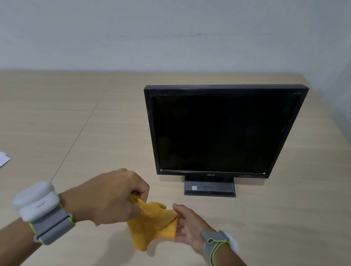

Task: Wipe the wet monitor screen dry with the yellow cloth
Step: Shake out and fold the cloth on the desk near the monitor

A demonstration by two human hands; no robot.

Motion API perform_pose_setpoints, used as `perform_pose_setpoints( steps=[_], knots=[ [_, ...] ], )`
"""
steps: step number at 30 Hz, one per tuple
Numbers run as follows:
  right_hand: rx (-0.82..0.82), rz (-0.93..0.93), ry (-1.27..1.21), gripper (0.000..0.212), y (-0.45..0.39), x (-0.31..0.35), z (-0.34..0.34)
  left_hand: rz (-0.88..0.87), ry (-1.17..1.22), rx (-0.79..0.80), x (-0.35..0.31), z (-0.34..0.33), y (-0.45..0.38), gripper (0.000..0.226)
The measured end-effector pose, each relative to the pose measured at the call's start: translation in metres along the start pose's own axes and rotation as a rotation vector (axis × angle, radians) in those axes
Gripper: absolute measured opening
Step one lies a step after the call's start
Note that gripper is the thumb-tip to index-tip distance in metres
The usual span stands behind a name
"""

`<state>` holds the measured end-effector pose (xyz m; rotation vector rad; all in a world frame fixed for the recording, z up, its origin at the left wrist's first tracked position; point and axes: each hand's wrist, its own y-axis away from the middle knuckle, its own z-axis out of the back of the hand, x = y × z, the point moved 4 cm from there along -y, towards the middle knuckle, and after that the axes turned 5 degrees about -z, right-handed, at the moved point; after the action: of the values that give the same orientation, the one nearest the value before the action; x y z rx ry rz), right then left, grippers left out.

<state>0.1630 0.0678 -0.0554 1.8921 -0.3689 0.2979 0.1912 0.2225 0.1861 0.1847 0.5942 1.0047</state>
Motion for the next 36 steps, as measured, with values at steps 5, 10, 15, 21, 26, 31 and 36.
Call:
perform_pose_setpoints(
  steps=[5, 10, 15, 21, 26, 31, 36],
  knots=[
    [0.088, -0.21, 0.07, 0.07, -0.003, -0.015, 0.007, -0.042, 0.014, -0.016, 0.002, 0.002, 0.002, 0.002],
    [0.065, -0.035, 0.084, 0.023, -0.013, -0.017, 0.01, -0.043, 0.01, -0.005, 0.006, -0.002, 0.001, 0.001],
    [0.107, -0.107, 0.154, 0.042, -0.006, -0.013, 0.013, -0.028, 0.003, -0.009, 0.016, -0.01, 0.0, 0.002],
    [-0.098, 0.063, 0.07, 0.028, 0.015, 0.008, 0.025, 0.065, -0.049, -0.027, 0.05, -0.026, -0.003, 0.003],
    [-0.321, 0.361, 0.09, 0.033, 0.055, 0.048, 0.055, 0.172, -0.088, -0.066, 0.089, -0.056, -0.007, 0.013],
    [-0.36, 0.506, 0.118, 0.019, 0.071, 0.07, 0.06, 0.15, -0.23, -0.351, 0.104, -0.073, -0.009, 0.008],
    [-0.431, 0.567, 0.141, 0.015, 0.069, 0.051, 0.062, -0.098, -0.427, -0.508, 0.087, -0.1, -0.001, 0.009]
  ],
)
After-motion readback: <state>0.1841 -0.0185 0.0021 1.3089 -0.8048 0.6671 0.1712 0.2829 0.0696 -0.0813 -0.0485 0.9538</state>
